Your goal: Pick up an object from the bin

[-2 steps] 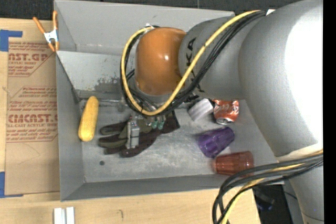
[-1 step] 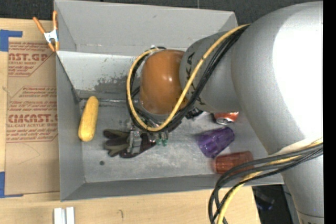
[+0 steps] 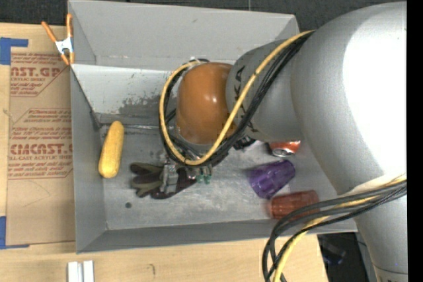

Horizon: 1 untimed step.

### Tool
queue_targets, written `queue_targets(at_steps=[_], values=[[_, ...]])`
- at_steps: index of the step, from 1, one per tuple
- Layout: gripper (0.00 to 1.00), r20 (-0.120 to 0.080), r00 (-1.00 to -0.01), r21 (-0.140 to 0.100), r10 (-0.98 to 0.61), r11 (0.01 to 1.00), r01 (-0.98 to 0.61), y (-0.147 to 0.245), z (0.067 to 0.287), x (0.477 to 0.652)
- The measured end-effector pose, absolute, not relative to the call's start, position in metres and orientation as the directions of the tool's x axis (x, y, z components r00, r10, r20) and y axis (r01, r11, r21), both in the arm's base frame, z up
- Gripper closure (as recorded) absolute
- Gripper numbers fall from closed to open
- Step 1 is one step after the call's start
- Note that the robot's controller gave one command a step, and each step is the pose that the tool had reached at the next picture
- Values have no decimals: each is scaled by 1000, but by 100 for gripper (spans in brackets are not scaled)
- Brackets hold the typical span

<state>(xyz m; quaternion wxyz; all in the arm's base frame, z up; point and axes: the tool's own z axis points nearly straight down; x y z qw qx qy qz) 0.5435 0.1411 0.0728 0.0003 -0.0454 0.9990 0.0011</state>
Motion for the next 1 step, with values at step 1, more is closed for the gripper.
queue_targets(at_steps=[1], values=[[100,-2,-999,2,-51,999,-51,123,203,577]])
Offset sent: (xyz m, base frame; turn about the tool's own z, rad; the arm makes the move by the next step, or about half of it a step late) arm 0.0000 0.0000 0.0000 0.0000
